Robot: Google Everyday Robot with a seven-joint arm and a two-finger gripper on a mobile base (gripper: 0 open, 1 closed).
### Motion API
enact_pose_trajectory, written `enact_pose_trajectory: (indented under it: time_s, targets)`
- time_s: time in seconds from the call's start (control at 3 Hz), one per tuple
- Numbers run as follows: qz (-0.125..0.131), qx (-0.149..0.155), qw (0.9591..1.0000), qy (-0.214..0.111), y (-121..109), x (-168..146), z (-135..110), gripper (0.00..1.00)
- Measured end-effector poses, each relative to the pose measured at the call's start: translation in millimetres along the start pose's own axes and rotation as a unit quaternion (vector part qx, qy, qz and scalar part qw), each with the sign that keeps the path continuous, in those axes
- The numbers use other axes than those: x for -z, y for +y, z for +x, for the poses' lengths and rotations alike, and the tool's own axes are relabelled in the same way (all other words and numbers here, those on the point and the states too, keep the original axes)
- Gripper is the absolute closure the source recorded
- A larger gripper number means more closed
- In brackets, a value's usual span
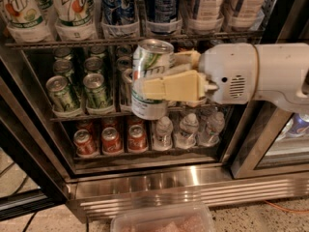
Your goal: Pick 7up can from top shelf of fridge
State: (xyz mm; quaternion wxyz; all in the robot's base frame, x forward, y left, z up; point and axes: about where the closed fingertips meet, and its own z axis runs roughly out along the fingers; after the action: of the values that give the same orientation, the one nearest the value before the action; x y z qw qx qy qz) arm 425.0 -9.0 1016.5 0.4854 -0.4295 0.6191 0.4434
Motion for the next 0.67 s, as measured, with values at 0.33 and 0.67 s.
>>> enact_pose_trajectory:
  time_s: [0.33, 0.67]
  targets:
    - [-0.055, -0.006, 0.9977, 0.038, 14, -4, 2, 1.0]
    - [-0.112, -0.003, 0.9913, 0.069, 32, -16, 1, 1.0]
